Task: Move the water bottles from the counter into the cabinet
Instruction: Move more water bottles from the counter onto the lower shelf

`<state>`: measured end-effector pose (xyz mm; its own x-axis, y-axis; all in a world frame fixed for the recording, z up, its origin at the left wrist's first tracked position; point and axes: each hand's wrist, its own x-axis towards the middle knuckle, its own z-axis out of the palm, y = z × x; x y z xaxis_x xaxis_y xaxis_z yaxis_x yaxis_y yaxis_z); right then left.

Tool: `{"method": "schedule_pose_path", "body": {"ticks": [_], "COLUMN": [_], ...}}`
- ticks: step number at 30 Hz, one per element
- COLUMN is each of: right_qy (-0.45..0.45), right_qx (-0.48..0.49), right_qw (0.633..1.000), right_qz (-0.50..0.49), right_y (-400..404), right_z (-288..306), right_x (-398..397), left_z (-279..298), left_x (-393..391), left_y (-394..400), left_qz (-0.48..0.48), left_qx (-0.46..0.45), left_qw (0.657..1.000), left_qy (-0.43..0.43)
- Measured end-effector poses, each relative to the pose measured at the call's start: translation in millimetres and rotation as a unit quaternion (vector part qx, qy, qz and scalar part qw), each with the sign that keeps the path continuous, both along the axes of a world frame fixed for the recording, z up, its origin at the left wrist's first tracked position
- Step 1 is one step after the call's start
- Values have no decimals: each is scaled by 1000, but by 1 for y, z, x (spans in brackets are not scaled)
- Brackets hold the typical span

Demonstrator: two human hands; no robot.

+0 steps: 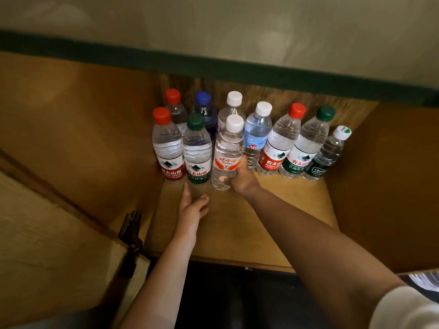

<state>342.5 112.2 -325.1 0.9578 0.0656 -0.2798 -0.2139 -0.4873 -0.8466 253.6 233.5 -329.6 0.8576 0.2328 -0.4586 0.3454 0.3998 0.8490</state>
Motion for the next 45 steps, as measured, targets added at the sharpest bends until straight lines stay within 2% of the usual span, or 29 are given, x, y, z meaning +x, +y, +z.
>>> {"method": "schedule_pose_path", "body": {"ticks": [3,6,10,13,20,22,27,32,35,38,41,45], "right_qy": [1,19,21,17,76,82,42,10,-6,-27,-50,-52], "right_qx": [15,79,96,60,59,68,9,-4,-14,3,39,103], "right_qw": [999,994,993,997,994,991,993,981,974,966,962,961], "right_qz": [-28,-67,-72,-39,-49,-84,-110,-193,-225,-255,-266,-252], "right_y": [-4,-13,-47,-82,-174,-202,-282,-357,-390,-409,-419,-426], "right_z": [0,-1,1,7,6,8,14,13,8,5,4,3], "right_x": [1,-7,-44,-87,-192,-219,-276,-316,-330,-330,-314,-282], "left_z": [-1,0,4,8,8,5,2,3,4,8,13,18], "left_x": [-11,-26,-42,-50,-86,-99,-129,-152,-156,-145,-122,-91], "left_y": [2,-4,-28,-54,-132,-157,-236,-305,-338,-363,-382,-396], "left_qz": [-15,-49,-67,-80,-174,-203,-282,-331,-338,-302,-272,-276], "left_qx": [14,45,71,82,147,169,195,211,236,235,242,265], "left_qw": [1000,998,995,993,973,964,939,920,911,922,928,919], "left_qy": [3,-1,16,33,33,33,30,5,-26,-64,-83,-97]}}
